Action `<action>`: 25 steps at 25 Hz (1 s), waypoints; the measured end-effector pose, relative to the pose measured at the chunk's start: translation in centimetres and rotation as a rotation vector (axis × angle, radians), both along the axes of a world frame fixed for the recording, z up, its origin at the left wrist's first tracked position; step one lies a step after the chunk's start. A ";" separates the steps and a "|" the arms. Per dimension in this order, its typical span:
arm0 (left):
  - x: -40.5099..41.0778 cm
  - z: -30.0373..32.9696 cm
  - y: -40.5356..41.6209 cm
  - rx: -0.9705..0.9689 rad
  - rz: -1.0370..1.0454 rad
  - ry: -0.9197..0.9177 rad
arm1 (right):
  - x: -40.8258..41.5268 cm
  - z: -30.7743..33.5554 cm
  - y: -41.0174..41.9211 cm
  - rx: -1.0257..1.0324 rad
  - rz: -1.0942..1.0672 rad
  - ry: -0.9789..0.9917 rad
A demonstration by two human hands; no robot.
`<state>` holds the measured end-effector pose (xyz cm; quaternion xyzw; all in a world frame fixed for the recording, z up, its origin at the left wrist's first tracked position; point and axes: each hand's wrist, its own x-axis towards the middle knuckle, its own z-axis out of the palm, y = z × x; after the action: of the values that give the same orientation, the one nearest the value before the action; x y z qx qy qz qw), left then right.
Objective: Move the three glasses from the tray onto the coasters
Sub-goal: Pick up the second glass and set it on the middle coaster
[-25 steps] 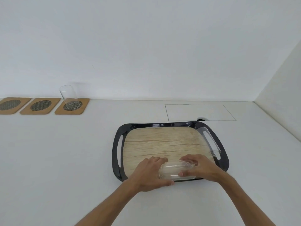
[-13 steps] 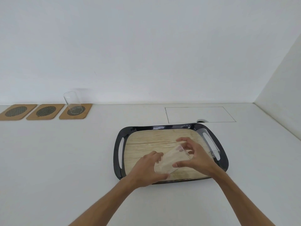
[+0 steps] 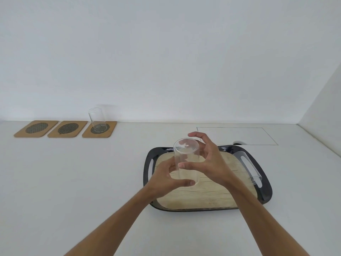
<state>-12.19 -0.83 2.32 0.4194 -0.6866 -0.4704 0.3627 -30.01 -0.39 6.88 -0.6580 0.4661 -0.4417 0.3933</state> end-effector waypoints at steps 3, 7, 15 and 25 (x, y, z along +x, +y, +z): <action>1.9 0.9 0.0 -0.029 0.053 0.078 | 2.1 0.9 -0.4 -0.010 0.054 -0.032; 4.4 1.3 -0.4 -0.085 0.148 0.127 | 4.8 1.5 -0.9 -0.038 0.072 0.006; 10.6 1.8 -2.4 -0.245 0.333 0.028 | 11.8 0.2 -2.2 -0.066 -0.153 0.032; 19.8 1.6 -4.8 -0.268 0.362 -0.048 | 20.8 -0.5 -5.4 -0.033 -0.040 0.047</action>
<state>7.59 -5.65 3.90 0.4949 -0.6648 -0.2921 0.4773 -9.17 -5.81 6.43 -0.6651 0.4809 -0.4418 0.3623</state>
